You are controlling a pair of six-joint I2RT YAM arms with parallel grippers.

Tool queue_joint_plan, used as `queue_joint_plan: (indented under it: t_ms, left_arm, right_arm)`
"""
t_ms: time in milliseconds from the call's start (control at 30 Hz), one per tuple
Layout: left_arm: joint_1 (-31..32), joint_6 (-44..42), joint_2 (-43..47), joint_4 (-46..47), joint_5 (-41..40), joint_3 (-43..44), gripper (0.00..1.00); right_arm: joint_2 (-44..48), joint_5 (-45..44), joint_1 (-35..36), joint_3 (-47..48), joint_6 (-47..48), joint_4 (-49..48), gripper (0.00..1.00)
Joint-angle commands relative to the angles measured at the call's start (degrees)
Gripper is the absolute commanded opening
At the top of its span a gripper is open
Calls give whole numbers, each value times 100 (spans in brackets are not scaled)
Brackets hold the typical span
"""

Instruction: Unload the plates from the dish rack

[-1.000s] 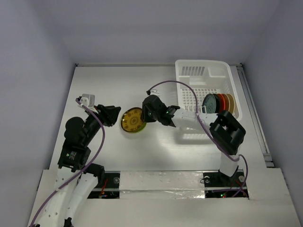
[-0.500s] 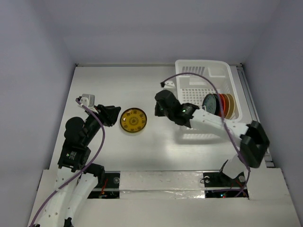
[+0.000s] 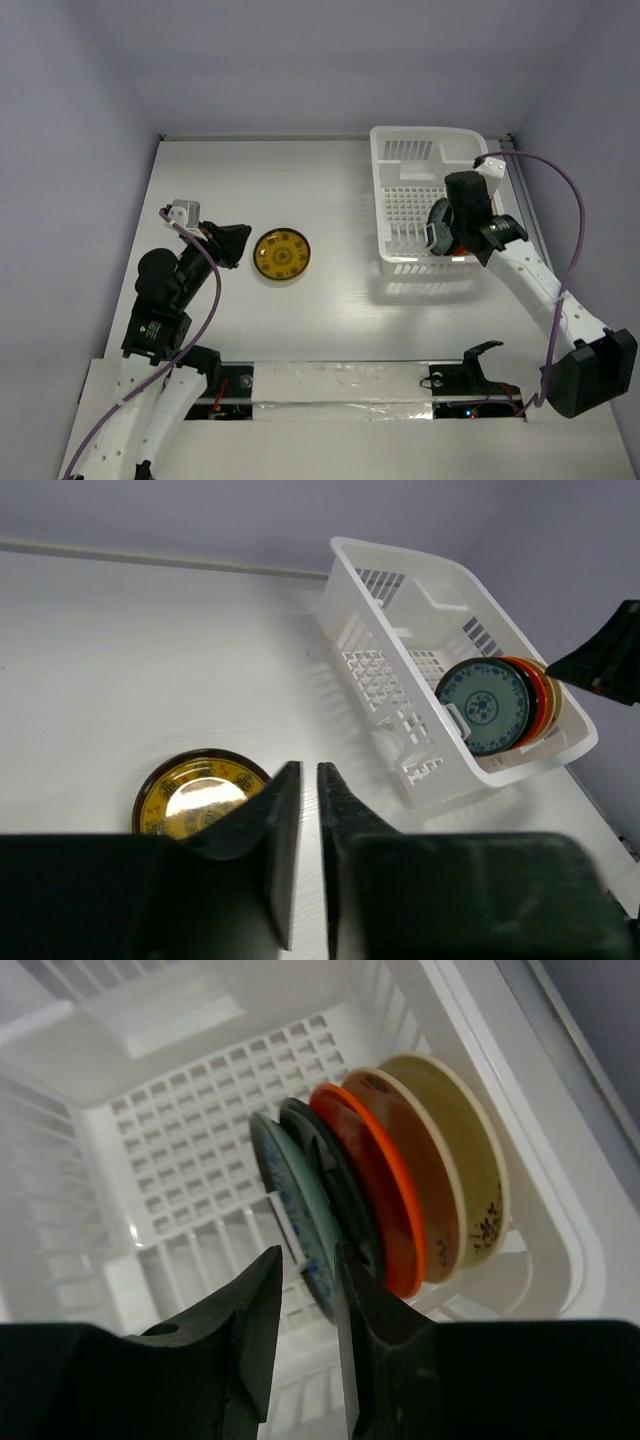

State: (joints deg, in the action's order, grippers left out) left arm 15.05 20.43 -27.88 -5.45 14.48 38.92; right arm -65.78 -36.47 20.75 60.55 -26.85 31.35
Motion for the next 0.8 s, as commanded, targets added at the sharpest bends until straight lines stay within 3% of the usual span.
queue_joint_plan:
  t_ms: [0, 100, 233, 400, 533, 767]
  left_arm:
    - [33, -21, 54, 185, -59, 239, 13]
    - [33, -12, 72, 167, -68, 239, 24]
    - [86, -12, 81, 167, -59, 248, 30]
    - [139, -21, 98, 167, -59, 248, 31]
    - [139, -21, 116, 159, -77, 257, 31]
    - [191, -21, 142, 167, -77, 257, 31]
  right_arm:
    - [-268, -133, -194, 105, 461, 318, 35]
    - [-471, -10, -255, 115, 461, 258, 35]
    - [-813, -18, -317, 220, 435, 362, 33]
    - [-1226, 44, -318, 351, 505, 354, 26]
    - [-1569, -246, -318, 650, 523, 705, 12]
    - [-1728, -422, -256, 1265, 778, 1460, 3]
